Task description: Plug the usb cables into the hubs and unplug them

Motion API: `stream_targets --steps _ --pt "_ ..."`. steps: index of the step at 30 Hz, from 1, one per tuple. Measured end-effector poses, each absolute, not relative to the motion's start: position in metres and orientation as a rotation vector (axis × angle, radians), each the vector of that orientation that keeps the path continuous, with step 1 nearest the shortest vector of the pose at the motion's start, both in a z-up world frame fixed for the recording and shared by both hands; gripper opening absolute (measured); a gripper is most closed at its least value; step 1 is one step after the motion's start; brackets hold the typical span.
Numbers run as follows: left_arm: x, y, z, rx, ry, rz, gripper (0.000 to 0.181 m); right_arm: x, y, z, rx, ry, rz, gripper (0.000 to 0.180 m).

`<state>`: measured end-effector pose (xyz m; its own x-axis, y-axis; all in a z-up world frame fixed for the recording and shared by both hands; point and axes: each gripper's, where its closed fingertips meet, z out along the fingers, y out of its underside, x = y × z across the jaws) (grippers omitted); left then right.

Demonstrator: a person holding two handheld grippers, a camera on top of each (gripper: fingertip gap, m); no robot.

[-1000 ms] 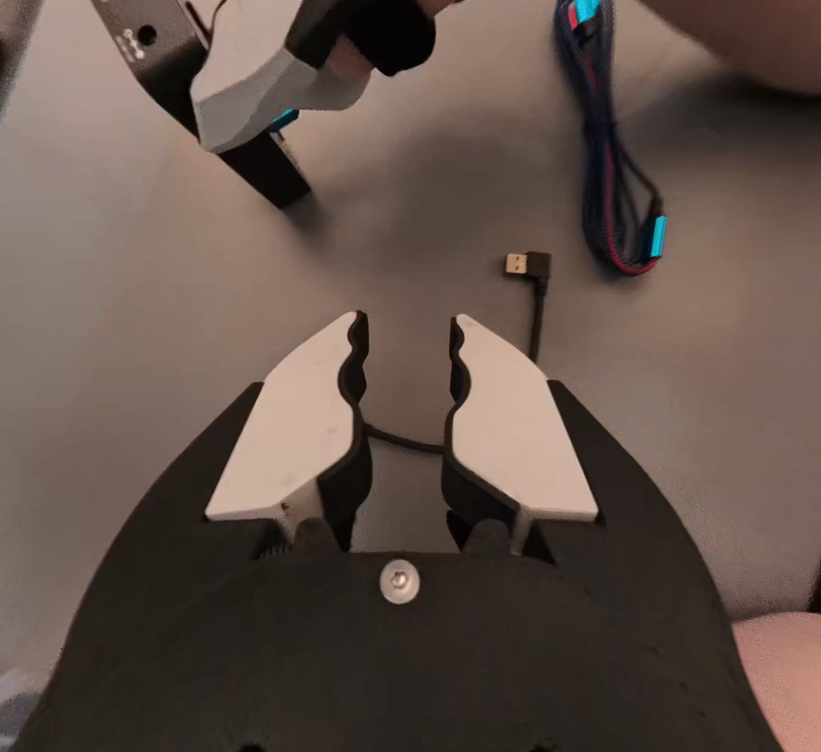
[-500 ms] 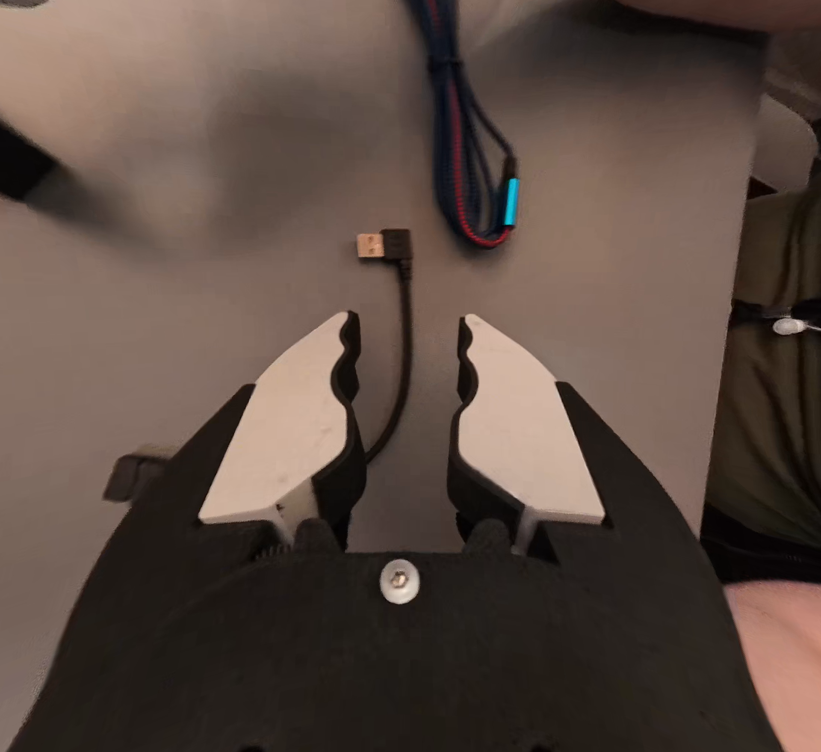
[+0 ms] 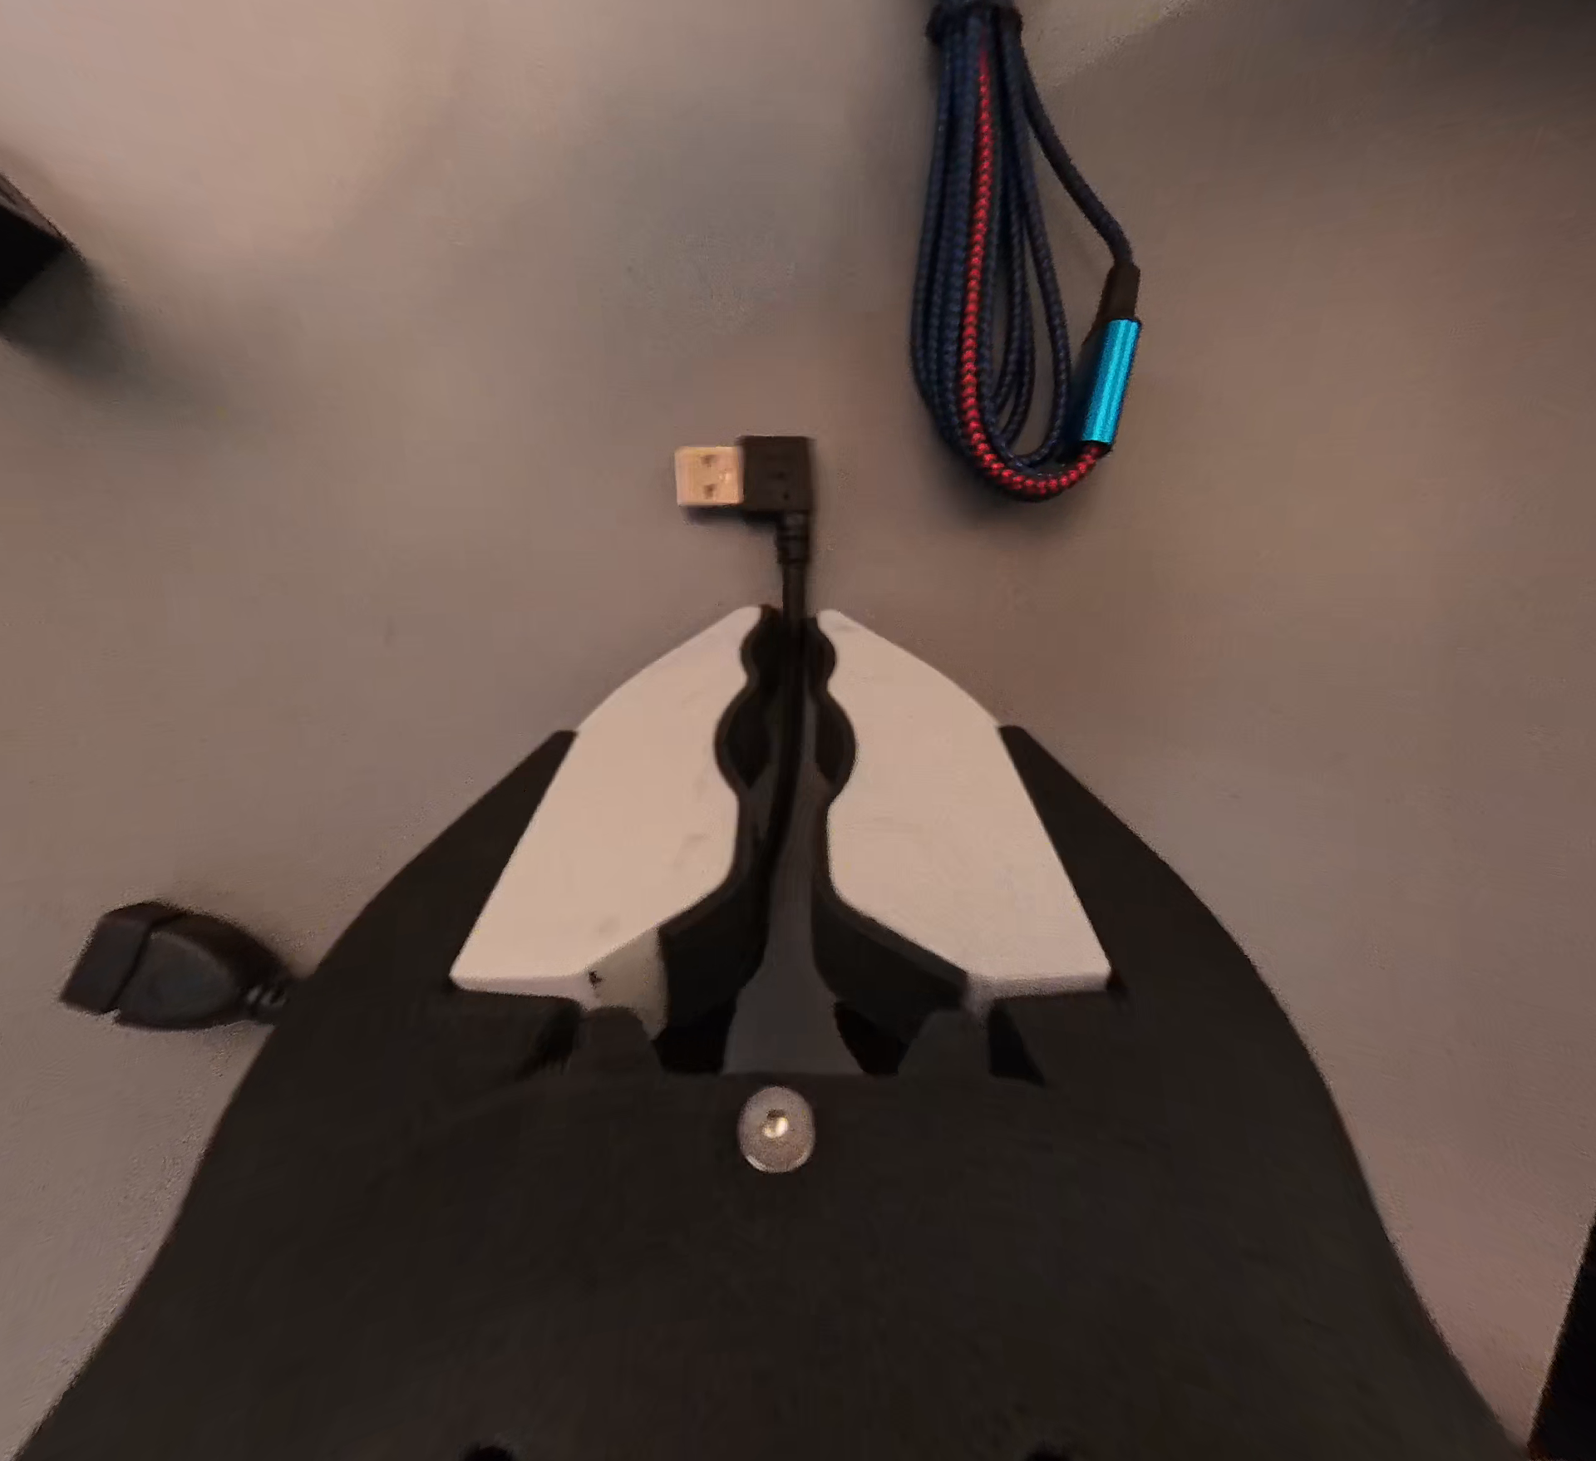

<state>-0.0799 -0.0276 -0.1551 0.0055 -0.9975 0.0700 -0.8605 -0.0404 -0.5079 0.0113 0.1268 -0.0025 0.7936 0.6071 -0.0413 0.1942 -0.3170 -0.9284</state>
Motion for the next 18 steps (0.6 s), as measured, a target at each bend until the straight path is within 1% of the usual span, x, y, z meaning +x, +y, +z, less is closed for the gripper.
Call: stream_targets --steps 4,7,11,14,18 --pt "-0.082 -0.029 -0.155 -1.948 1.963 -0.487 0.003 0.016 0.103 0.033 -1.78 -0.595 0.517 0.065" --pt "-0.077 -0.02 -0.147 -1.924 1.879 -0.495 0.003 0.012 0.077 0.043 -1.72 -0.619 0.556 0.062" --pt "-0.066 0.014 -0.1 -1.869 1.473 -0.65 0.003 0.004 0.06 0.034 -1.699 -0.595 0.569 0.062" --pt "-0.068 0.034 -0.062 -1.781 1.191 -0.707 0.003 -0.023 0.053 0.025 -1.668 -0.525 0.759 0.06" --pt "-0.075 0.042 -0.039 -1.676 1.051 -0.68 0.003 -0.064 0.05 -0.004 -1.773 -0.527 0.972 0.059"
